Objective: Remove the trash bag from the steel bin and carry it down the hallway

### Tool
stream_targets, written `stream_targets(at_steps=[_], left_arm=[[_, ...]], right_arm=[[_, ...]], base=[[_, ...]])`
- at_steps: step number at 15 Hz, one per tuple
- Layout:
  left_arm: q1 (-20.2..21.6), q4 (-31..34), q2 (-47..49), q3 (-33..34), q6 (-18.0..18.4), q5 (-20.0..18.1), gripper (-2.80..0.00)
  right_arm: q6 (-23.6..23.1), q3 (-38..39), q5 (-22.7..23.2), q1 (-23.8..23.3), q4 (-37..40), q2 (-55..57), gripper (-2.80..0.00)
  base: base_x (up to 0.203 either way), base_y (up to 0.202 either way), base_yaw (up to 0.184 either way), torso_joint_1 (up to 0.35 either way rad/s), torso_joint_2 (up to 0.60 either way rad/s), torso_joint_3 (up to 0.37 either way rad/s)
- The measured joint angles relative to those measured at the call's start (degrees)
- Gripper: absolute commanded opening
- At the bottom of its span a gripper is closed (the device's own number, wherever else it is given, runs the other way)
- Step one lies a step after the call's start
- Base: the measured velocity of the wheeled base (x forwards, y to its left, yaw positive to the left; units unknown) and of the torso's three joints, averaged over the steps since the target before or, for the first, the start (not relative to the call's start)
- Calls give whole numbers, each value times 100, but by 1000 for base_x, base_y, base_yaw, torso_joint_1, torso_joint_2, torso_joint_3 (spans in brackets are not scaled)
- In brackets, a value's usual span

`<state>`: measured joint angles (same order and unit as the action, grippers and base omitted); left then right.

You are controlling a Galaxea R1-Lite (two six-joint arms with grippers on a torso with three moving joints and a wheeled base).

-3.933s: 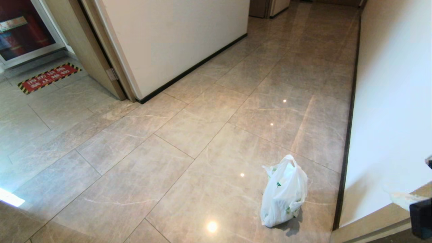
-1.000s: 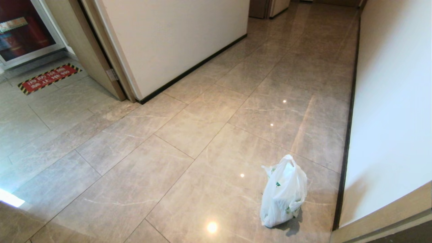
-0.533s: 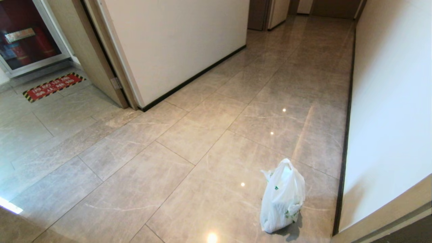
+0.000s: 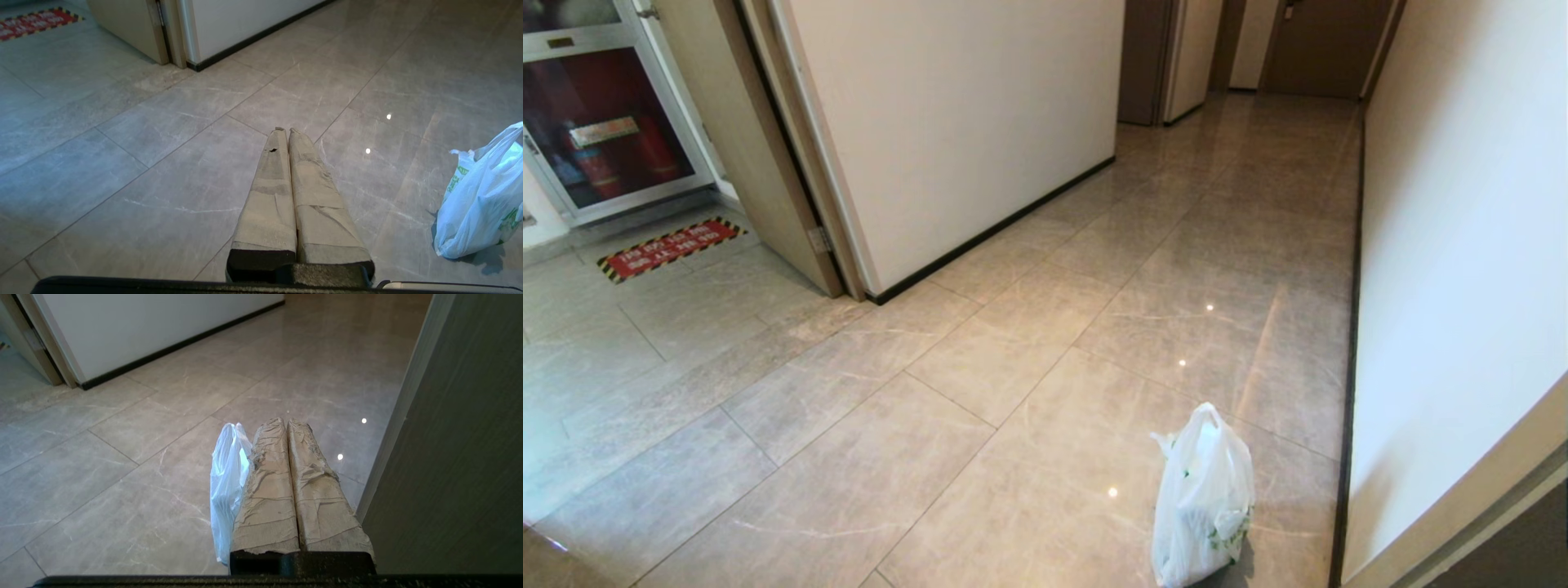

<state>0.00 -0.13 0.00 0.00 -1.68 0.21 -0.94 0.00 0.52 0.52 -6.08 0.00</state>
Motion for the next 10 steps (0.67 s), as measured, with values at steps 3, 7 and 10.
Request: stream_targets(at_steps=[3,7,10], left_arm=[[0,-2,0,0,0,-2,-280],[0,-2,0,0,3,-3,-280],[0,-2,0,0,5,-1,-280]], right_arm=[[-21,0,-1,-1,9,0,-280],[-5,0,0,-1,0,0,-280],[23,0,-9,-1,-2,0,-280]], base=[[0,0,0,5,-1,203],[0,0,0,1,-2,146],[0,0,0,0,2,13]])
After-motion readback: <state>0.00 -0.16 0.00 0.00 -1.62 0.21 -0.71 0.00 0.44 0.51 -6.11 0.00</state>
